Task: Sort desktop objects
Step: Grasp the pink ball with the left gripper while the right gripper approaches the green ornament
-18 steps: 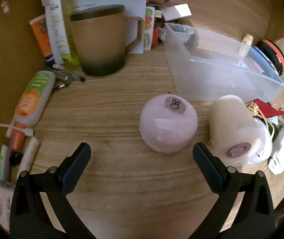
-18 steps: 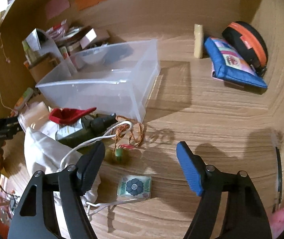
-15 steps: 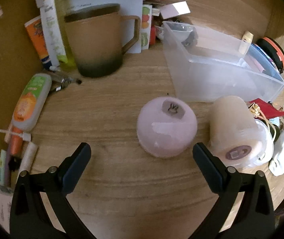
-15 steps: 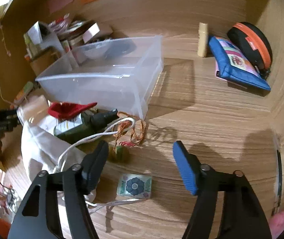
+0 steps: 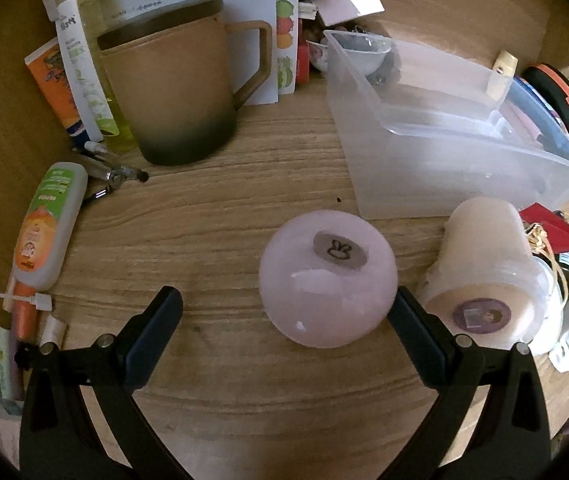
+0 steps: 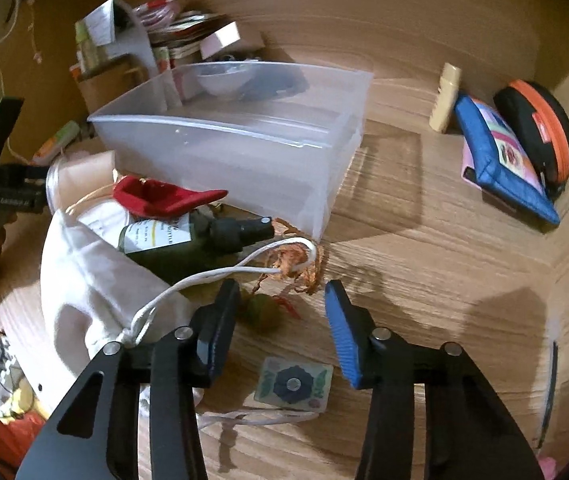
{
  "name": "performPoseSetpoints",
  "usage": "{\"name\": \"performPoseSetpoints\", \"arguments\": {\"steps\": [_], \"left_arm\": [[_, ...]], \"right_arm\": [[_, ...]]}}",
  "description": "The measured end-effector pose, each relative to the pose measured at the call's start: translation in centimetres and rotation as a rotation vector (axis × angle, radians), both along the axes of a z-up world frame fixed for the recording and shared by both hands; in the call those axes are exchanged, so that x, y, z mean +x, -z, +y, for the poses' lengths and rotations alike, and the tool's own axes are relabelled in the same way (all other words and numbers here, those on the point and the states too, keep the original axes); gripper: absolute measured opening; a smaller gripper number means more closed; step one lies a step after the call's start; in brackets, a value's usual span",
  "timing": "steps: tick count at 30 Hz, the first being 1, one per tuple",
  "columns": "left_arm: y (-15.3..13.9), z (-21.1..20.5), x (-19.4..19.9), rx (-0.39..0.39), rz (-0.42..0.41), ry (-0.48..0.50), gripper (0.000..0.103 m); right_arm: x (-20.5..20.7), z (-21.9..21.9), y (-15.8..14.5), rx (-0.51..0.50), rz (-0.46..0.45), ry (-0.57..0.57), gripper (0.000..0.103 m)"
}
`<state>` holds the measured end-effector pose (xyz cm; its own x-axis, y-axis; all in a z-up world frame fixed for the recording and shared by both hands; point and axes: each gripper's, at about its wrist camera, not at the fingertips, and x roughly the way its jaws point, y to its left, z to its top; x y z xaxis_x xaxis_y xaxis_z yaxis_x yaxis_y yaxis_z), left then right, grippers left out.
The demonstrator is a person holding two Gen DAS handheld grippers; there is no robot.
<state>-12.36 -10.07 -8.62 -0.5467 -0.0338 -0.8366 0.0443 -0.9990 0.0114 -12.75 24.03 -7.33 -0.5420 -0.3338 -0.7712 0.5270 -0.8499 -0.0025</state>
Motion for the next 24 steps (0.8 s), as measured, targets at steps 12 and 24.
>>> {"name": "performPoseSetpoints", "arguments": {"steps": [12,24], "left_arm": [[0.1,1.2,-0.7,0.006,0.032,0.054,0.071],[-0.1,1.0,-1.0,0.002,0.06,0.033,0.062]], "right_arm": [[-2.3,1.3,0.2,-0.14,-0.131,0.018,0.038],[-4.5,0.2,0.8,-0.088,-0.108,0.053,0.014]]}}
